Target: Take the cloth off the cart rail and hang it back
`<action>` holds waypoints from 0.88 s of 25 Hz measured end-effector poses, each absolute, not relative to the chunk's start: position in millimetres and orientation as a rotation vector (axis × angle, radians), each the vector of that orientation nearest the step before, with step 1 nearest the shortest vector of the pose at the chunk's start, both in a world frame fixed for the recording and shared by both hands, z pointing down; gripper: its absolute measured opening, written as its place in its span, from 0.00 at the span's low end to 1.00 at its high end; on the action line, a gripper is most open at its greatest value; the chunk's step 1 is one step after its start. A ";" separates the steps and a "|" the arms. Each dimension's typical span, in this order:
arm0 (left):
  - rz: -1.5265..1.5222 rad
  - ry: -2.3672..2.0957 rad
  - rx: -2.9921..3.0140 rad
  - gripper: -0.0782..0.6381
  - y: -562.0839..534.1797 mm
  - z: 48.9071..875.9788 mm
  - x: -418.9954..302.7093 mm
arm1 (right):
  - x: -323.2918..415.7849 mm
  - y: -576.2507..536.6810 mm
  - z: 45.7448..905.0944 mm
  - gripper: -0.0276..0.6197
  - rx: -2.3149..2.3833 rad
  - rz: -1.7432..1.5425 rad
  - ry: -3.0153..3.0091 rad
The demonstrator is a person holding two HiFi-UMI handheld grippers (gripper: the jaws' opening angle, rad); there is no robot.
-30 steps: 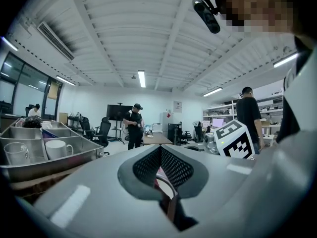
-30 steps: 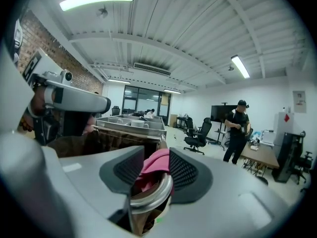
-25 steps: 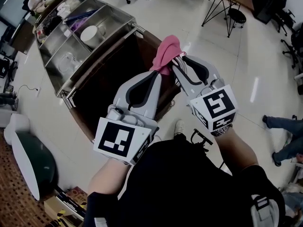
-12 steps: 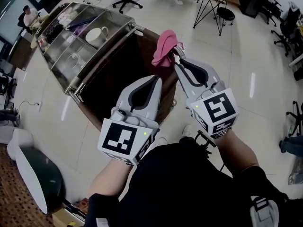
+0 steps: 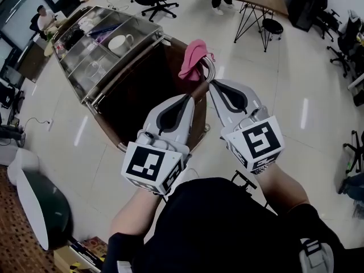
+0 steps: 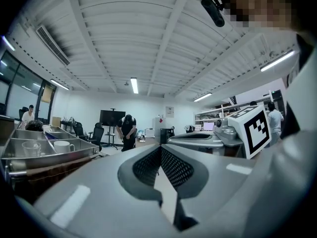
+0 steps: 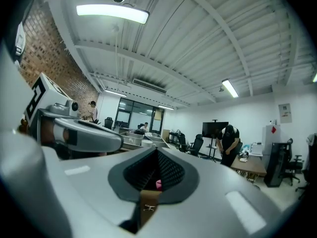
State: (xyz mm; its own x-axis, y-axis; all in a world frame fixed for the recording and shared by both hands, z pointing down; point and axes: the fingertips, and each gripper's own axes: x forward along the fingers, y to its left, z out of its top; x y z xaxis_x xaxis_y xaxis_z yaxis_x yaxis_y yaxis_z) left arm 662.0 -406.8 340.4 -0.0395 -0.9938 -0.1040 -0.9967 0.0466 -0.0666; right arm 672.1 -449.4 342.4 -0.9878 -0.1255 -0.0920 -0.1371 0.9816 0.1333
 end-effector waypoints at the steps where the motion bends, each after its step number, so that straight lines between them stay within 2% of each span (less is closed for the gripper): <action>1: 0.038 2.184 -2.079 0.11 -406.8 340.1 667.4 | 677.5 -447.7 340.3 0.04 -0.188 0.227 3.029; 11: -0.011 2.246 -2.021 0.11 -398.0 355.4 719.4 | 727.6 -428.9 346.5 0.04 -0.089 0.249 2.986; 18: -0.034 2.252 -2.001 0.11 -379.4 357.7 721.9 | 735.2 -409.6 347.9 0.04 -0.090 0.244 3.009; 22: -0.060 2.277 -2.031 0.11 -364.1 359.4 721.8 | 739.7 -392.9 357.2 0.04 -0.142 0.119 3.143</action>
